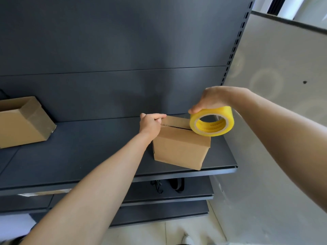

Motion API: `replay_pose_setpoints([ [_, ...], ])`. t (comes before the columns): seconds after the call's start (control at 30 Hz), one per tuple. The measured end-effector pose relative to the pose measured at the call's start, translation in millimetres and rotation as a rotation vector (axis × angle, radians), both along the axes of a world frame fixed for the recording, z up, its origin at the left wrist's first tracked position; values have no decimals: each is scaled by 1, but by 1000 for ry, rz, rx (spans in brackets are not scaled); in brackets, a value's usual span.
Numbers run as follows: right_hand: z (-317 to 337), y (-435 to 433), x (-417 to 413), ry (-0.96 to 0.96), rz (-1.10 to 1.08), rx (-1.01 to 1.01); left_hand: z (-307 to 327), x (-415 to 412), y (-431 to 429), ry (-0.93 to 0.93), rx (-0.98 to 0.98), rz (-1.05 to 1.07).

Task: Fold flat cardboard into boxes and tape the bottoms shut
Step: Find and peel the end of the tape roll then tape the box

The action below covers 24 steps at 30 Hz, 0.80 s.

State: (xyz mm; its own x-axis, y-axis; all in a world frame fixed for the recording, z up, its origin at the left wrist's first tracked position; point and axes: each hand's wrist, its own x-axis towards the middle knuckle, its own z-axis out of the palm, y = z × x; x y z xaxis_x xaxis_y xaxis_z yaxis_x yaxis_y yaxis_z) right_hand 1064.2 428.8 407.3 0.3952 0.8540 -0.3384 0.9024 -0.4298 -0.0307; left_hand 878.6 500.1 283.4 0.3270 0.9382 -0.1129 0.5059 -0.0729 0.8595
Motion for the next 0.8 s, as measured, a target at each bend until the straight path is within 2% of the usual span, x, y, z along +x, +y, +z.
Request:
replay_pose_setpoints([
  [0.33,0,-16,9,-143,-102,-207,3,10,-2,43,14,16],
  [0.67,-5,-18,6,-71,-53,-413,5,16,-5,68,7,55],
  [0.8,-8,-20,21,56,-47,-410,5,18,-6,69,12,58],
])
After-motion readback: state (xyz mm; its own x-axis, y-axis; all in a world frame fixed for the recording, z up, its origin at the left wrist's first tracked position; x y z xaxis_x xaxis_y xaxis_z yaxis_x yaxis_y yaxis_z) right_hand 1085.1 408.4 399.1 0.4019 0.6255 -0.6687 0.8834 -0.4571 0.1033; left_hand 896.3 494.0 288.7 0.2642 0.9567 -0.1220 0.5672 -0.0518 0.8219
